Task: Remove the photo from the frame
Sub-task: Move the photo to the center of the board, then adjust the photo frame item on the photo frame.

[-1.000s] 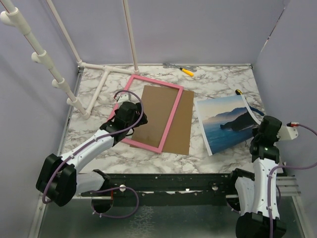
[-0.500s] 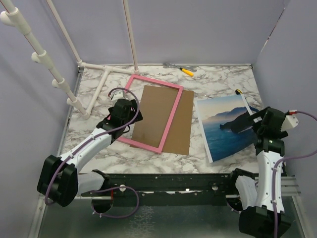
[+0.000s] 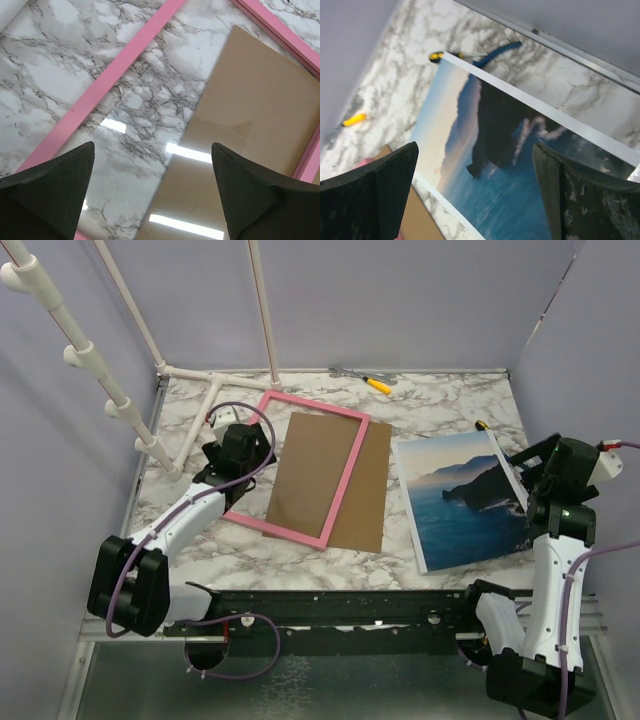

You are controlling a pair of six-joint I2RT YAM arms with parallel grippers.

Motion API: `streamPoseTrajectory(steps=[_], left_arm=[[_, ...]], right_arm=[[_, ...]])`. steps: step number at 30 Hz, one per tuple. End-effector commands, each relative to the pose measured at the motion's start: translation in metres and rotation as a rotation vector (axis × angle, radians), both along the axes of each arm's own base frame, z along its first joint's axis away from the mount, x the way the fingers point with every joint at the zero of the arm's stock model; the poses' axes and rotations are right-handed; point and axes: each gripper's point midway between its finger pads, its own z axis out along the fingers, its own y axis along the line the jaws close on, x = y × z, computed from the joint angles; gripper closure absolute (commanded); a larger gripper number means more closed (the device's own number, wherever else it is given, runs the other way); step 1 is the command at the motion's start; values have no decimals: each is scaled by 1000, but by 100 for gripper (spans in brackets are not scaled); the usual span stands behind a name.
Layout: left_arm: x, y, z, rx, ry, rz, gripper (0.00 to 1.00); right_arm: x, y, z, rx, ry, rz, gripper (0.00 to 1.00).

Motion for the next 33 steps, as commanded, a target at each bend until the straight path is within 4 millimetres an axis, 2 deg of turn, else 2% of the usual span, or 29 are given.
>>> streamPoseTrajectory(steps=[1, 3, 5, 6, 9, 10, 12, 16, 22, 26, 33], left_arm=[[30, 8, 13, 4, -74, 58, 1], [38, 8, 9, 5, -80, 61, 1], [48, 13, 4, 11, -84, 70, 1], [53, 17, 2, 14, -82, 71, 1], [65, 20, -5, 23, -75, -7, 1], [79, 15, -22, 73, 1, -151, 1], [86, 15, -35, 75, 41, -179, 1], [98, 20, -48, -9, 60, -242, 1], [104, 14, -63, -46, 126, -364, 1], [101, 18, -69, -30, 169, -390, 1], [98, 30, -96, -1, 260, -354, 1]], right_arm=[[8, 5, 52, 2, -98, 17, 0], [22, 16, 67, 22, -150, 98, 0], [39, 33, 68, 67, -167, 215, 0], [50, 48, 66, 102, -175, 312, 0], [73, 82, 43, 214, -147, 530, 0], [92, 129, 5, 296, -80, 728, 0], [97, 152, -11, 314, -48, 787, 0], [97, 192, -42, 375, -7, 893, 0], [78, 230, -93, 394, 95, 995, 0], [65, 248, -125, 425, 163, 1044, 0], [64, 273, -154, 447, 211, 1075, 0]])
